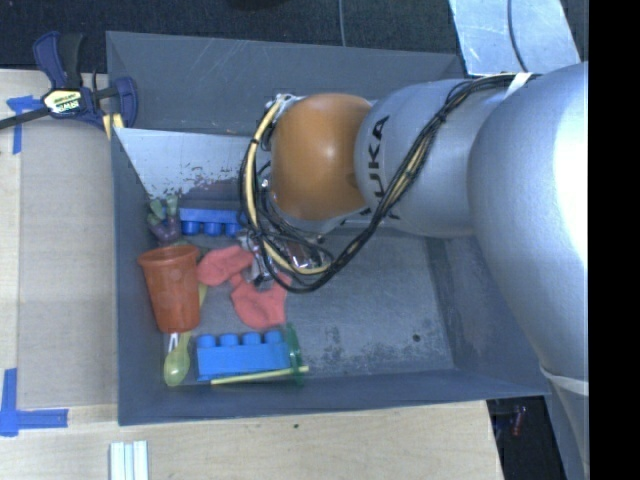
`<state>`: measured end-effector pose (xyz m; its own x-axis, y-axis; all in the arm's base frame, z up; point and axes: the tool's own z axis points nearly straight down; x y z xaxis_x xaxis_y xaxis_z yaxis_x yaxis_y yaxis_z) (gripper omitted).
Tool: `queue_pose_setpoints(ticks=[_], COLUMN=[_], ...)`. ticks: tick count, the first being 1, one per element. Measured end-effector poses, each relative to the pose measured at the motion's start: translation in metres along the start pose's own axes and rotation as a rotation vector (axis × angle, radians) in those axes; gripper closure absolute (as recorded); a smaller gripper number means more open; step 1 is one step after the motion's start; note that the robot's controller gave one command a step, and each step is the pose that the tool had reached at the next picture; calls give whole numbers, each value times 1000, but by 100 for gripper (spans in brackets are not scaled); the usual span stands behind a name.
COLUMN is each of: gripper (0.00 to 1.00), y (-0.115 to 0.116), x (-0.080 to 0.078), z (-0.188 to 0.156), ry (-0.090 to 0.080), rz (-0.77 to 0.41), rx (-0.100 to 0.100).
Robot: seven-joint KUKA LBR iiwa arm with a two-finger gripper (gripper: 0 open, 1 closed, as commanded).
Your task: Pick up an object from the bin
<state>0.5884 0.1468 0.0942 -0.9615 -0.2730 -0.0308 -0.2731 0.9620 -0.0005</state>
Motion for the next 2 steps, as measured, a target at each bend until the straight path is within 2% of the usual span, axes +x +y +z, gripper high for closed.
queue_pose_setpoints(ticks=[1, 2], gripper=[100, 100], y=[-6, -11], x=[5, 36], z=[-39, -131], ry=[11, 6], rz=[-53, -80], rx=[0, 2])
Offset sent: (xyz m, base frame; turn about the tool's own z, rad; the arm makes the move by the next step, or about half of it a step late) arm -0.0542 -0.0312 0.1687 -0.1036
